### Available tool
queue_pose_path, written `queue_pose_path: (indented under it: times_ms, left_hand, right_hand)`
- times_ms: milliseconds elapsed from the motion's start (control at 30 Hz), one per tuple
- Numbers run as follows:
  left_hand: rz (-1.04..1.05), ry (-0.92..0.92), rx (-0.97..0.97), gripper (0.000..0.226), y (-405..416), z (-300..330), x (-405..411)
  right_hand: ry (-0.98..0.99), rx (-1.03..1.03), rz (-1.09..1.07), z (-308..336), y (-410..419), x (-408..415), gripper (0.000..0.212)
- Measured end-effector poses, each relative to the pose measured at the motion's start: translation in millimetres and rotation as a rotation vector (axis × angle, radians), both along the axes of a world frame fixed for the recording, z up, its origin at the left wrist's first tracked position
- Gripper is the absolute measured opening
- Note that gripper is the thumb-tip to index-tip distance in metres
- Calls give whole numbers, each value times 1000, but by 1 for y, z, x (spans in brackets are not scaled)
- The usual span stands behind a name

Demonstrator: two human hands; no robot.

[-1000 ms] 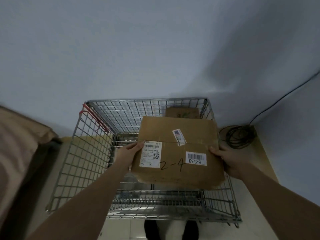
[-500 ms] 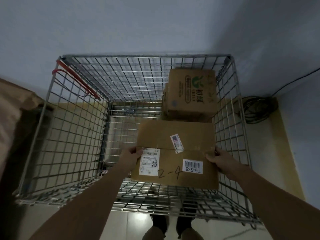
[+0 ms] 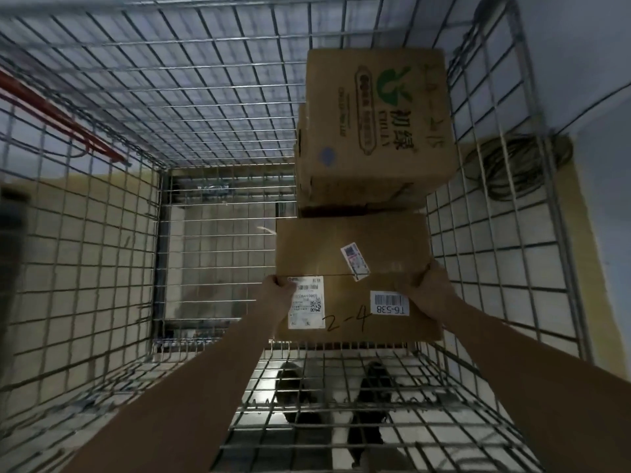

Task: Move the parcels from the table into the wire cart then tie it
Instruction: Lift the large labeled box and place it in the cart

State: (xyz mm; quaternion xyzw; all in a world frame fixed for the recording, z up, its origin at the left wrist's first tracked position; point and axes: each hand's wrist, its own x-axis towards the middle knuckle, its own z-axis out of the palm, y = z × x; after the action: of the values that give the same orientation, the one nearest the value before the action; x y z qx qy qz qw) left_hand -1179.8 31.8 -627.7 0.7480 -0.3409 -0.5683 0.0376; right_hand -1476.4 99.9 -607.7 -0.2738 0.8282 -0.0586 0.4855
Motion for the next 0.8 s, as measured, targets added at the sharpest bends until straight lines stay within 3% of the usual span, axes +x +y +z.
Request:
queue_pose_path:
  times_ms: [233, 467, 700, 800]
  left_hand:
    - [-7, -61, -53, 22, 4, -43, -8]
    - [-119, -73, -16, 32, 9, -86, -16]
    - [-430, -77, 34, 56, -10, -80, -5]
    - [-512, -100, -45, 45, -20, -38, 1]
  right_hand:
    - [200, -77, 186, -36, 6, 14, 73]
    - [298, 100, 790, -68, 17, 23, 64]
    - [206, 110, 720, -73, 17, 31, 75]
    - [170, 84, 647, -40, 18, 28, 69]
